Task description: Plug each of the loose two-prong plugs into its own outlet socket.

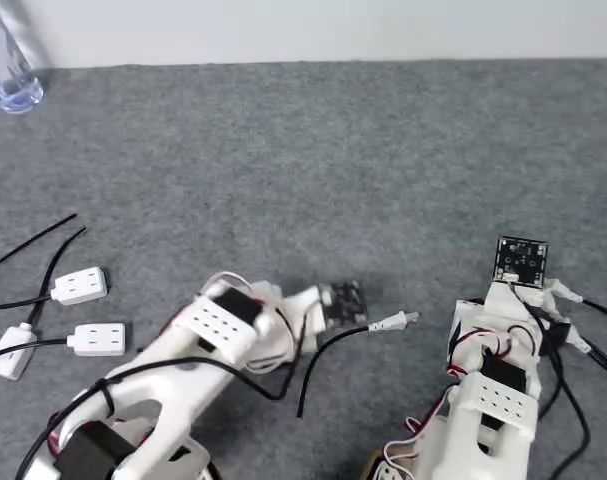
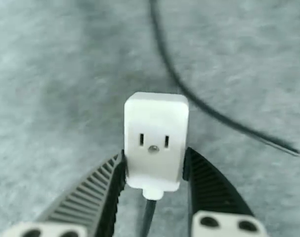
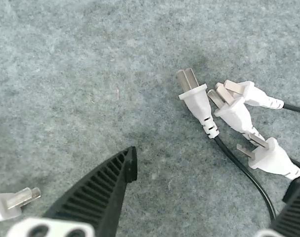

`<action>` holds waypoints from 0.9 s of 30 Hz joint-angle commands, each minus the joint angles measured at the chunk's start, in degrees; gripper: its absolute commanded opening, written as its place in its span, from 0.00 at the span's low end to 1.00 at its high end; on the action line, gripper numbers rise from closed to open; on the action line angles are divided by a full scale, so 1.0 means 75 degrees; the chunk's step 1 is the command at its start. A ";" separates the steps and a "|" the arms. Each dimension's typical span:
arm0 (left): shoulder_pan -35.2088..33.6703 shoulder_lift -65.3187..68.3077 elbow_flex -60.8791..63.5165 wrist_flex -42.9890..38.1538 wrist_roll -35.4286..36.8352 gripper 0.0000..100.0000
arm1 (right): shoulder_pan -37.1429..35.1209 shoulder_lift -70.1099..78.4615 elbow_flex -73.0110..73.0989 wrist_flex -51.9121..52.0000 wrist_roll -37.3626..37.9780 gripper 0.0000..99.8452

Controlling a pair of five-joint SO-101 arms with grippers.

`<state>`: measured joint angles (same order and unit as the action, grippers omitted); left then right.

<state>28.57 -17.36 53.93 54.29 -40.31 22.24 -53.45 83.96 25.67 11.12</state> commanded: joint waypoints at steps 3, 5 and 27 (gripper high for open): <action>-0.0223 -0.0035 -0.0346 -0.0188 -0.0047 0.17 | 0.0053 0.0053 -0.0539 -0.0111 -0.0070 0.45; -0.0094 -0.0035 -0.0334 -0.0188 -0.0047 0.17 | 0.0053 0.0053 -0.0539 -0.0111 -0.0070 0.45; 0.0527 -0.0047 -0.0334 0.0012 -0.0023 0.27 | -0.0064 0.0053 -0.0527 -0.0100 0.0141 0.45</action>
<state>33.49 -17.36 53.23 57.10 -40.31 22.24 -53.45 83.96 25.67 11.12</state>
